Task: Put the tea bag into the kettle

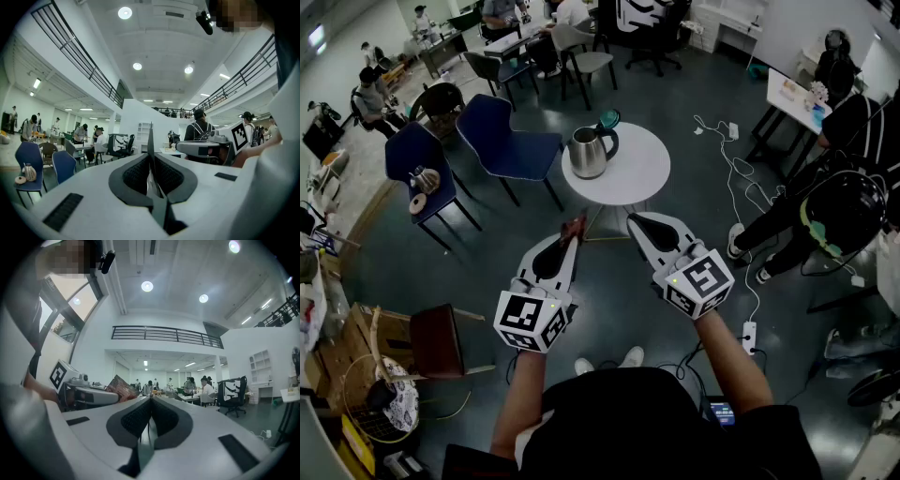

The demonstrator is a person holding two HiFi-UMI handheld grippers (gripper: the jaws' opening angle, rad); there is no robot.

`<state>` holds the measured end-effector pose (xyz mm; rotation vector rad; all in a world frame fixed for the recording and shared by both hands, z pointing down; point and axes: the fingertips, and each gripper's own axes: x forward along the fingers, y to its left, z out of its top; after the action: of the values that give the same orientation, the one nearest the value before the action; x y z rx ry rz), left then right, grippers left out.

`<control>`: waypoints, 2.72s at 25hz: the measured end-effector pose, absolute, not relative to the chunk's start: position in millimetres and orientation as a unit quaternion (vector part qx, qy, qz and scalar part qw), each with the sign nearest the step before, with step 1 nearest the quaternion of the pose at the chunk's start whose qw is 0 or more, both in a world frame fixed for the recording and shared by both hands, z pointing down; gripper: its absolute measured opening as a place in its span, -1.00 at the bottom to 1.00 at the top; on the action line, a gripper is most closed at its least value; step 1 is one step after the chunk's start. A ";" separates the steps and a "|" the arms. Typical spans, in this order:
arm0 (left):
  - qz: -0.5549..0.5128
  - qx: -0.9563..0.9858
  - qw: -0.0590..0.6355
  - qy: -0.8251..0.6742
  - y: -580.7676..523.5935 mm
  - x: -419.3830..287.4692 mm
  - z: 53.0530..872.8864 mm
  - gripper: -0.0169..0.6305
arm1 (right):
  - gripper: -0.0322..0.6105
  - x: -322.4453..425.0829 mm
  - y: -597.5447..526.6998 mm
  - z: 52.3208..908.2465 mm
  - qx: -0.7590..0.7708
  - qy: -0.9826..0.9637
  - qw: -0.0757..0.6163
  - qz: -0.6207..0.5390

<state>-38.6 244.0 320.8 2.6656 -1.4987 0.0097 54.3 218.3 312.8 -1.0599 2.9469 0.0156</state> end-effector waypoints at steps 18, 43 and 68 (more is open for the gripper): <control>0.007 0.864 0.037 -0.502 240.3 -7.9 327.3 -0.86 | -0.84 89.0 212.4 317.7 -0.329 0.944 0.014 0.003; 0.013 0.851 0.041 -0.524 226.0 27.4 340.9 -0.86 | -0.84 129.9 188.7 334.3 -0.313 0.950 0.021 -0.011; 0.010 0.857 0.047 -0.513 80.3 -28.9 344.7 -0.86 | -0.84 75.4 44.6 341.2 -0.328 0.944 0.019 -0.021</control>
<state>-28.9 80.3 344.7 2.6151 -1.5642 0.0295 75.4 44.6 341.2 -1.0189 2.9310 -0.0641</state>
